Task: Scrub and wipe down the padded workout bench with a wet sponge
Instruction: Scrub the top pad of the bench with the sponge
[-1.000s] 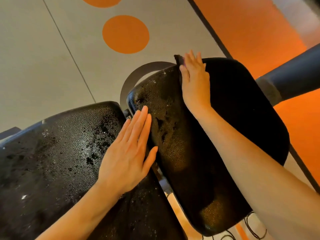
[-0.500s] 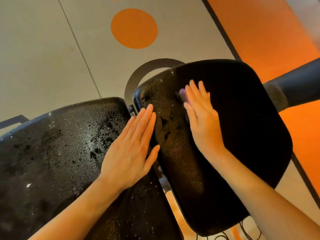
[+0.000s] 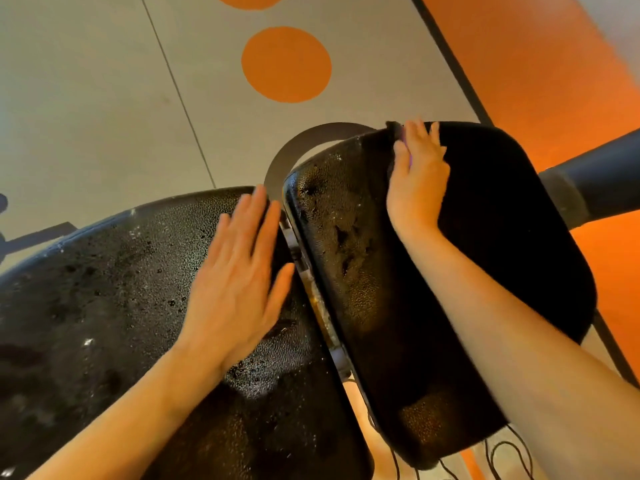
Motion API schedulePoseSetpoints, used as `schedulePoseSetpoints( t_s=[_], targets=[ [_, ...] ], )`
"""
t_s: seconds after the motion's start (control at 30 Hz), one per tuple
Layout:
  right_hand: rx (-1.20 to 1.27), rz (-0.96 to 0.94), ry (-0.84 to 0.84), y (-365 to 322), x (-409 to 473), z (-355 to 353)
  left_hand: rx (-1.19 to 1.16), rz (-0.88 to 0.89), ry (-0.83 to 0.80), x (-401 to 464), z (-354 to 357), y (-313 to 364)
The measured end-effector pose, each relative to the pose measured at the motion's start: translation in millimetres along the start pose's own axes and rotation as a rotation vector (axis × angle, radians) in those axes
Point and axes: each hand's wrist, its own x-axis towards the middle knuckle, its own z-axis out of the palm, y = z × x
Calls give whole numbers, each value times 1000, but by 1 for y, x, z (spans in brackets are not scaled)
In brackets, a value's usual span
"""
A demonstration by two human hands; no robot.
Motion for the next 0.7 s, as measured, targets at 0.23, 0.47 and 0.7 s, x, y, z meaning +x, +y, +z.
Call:
schedulePoseSetpoints(
  t_s=[0.23,0.47,0.7],
  targets=[
    [-11,-396,-291,-6,-11,4,62,-104,-26,-11,0,-20],
    [10,-407,-304,-32,-31,27,61,-104,0,-11,2,-20],
    [-24,-330,-305,6,-115,-16,33,-97,22,-11,3,-20]
  ],
)
